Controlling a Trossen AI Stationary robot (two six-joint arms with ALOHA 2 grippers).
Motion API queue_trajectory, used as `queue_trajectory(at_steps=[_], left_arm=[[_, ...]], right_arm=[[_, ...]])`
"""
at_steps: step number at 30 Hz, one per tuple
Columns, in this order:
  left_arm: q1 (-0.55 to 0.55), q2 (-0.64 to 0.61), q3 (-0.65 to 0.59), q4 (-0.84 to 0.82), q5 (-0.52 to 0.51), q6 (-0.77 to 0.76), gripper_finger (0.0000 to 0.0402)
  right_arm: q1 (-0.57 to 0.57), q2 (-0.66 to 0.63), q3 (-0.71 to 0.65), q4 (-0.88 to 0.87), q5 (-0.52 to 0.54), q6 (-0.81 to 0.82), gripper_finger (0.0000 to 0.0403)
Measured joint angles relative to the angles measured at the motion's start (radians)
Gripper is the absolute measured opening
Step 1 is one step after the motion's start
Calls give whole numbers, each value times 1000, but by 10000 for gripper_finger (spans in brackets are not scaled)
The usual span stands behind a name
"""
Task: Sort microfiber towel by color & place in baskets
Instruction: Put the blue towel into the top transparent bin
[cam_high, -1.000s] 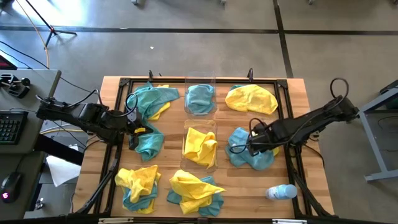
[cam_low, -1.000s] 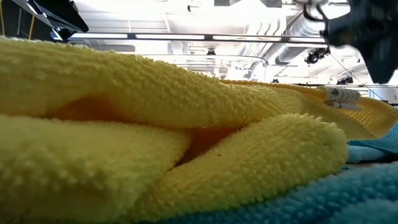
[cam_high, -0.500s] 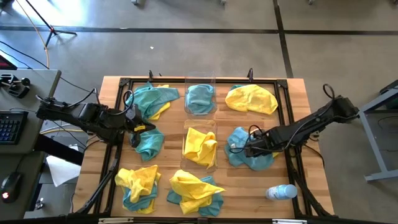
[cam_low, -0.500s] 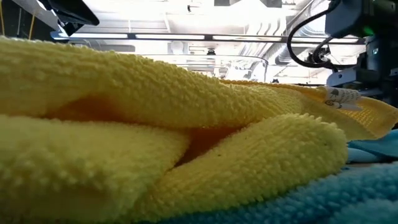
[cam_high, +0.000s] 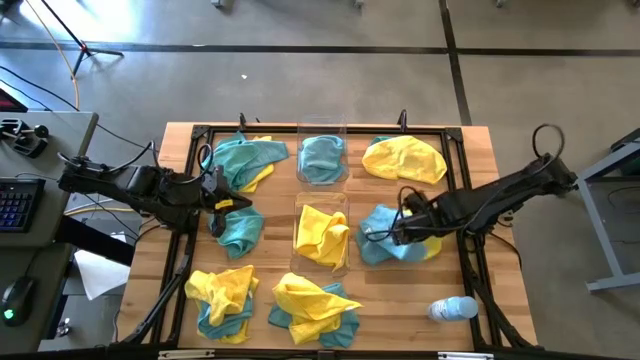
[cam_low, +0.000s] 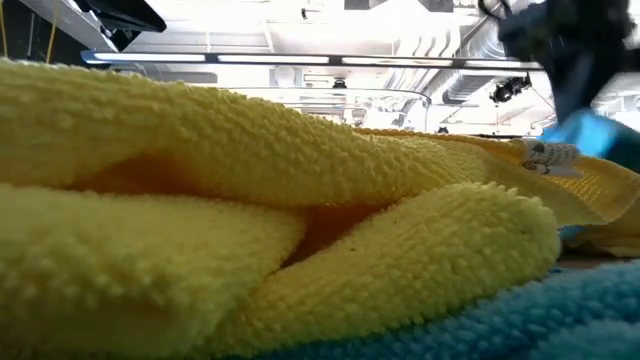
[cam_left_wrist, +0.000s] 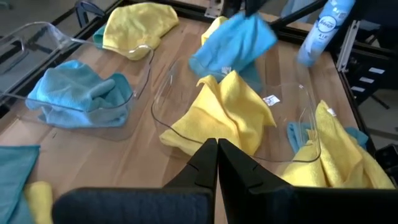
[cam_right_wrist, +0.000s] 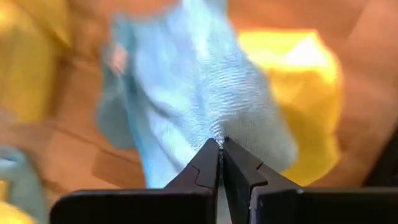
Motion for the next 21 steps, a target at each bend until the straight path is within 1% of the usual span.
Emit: queue_trajectory(at_steps=[3,6,9,13,15,18,21], left_arm=[[0,8,0,16,-4,1,0],[0,21,0,21,-16,1,0],[0,42,0,21,-21,1,0],[0,71,0,21,-22,1,0],[0,86,0,21,-23,1,0],[0,102,0,21,-24,1,0],[0,113,0,21,-25,1,0]], right_arm=[[0,0,145,-136,110,-42,6],[0,0,269,-198,252,-134,3],[-11,0,372,-204,405,-267,3],[-62,0,476,-181,547,-446,2],[-108,0,520,-152,576,-546,1],[-196,-1,571,-48,577,-744,1],[-293,-1,605,123,513,-973,1]])
